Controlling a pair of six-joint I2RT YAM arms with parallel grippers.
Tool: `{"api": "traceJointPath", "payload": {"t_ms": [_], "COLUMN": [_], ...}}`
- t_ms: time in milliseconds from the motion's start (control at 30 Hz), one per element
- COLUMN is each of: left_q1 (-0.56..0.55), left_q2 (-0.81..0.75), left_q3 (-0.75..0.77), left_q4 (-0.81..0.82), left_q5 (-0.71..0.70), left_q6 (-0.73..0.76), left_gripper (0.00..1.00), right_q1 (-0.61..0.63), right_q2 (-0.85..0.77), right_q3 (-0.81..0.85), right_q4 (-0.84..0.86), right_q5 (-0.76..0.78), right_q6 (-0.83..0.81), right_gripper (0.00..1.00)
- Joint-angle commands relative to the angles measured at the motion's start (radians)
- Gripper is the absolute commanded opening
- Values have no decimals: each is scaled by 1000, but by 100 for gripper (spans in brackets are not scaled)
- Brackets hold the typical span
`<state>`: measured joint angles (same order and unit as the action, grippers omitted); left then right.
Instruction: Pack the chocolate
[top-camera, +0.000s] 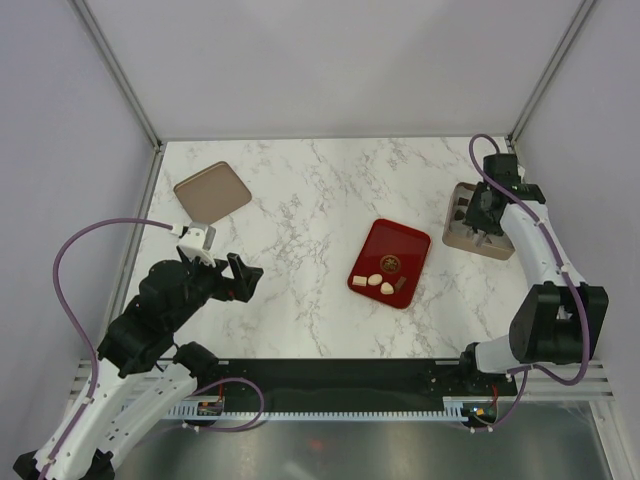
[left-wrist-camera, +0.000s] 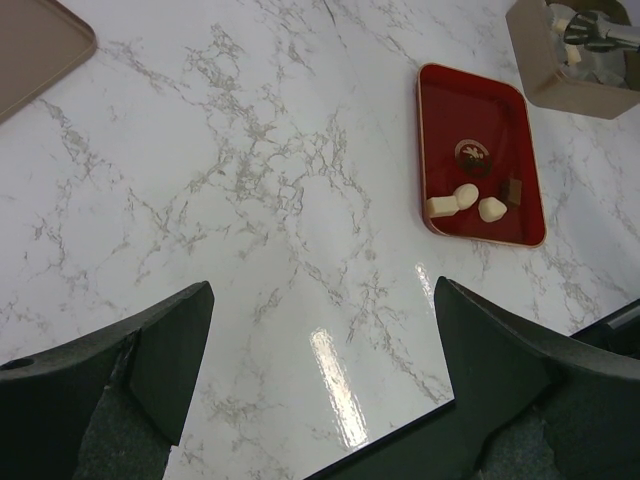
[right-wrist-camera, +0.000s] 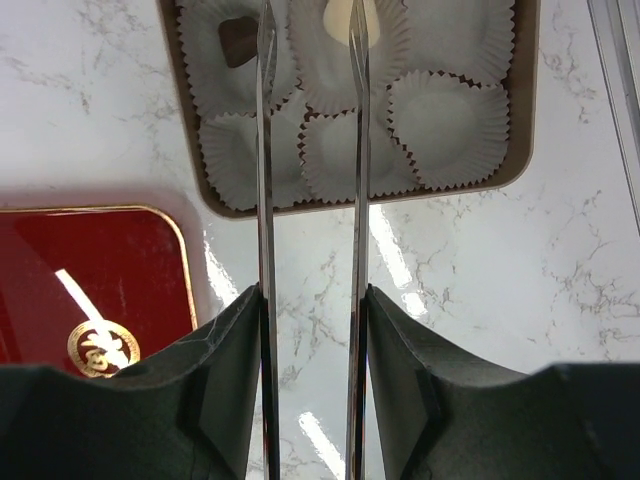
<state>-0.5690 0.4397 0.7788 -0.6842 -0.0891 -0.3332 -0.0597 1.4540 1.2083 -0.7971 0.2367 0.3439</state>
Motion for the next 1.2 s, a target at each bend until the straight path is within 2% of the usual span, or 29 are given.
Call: {"api": "traceJointPath", "payload": {"t_ms": [0, 167, 500, 767, 1000, 1167], "left_q1": [-3, -3, -6, -6, -6, -6], "left_q2": [7, 10, 4, 19, 16, 1], "left_q3": [-1, 0, 0, 2, 0, 0], "left_q4": [11, 6, 6, 6, 5, 8], "left_q5": [-23, -34, -37, -32, -35, -37], "left_q6": [-30, -30, -35, -32, -33, -33], "left_gripper": [100, 100, 100, 100, 100, 100], "right_q1": [21, 145, 536, 843, 977, 1005], "right_q2": [-73, -119, -227, -244, -253, -291], "right_q3": [85, 123, 1, -33, -39, -90], "right_q4": [-28, -62, -82, -122, -134, -140], "right_q5": [-52, -82, -60, -40, -105, -108], "right_q6": [-13, -20, 21, 41, 44, 47], "right_gripper": [51, 50, 49, 48, 47, 47]}}
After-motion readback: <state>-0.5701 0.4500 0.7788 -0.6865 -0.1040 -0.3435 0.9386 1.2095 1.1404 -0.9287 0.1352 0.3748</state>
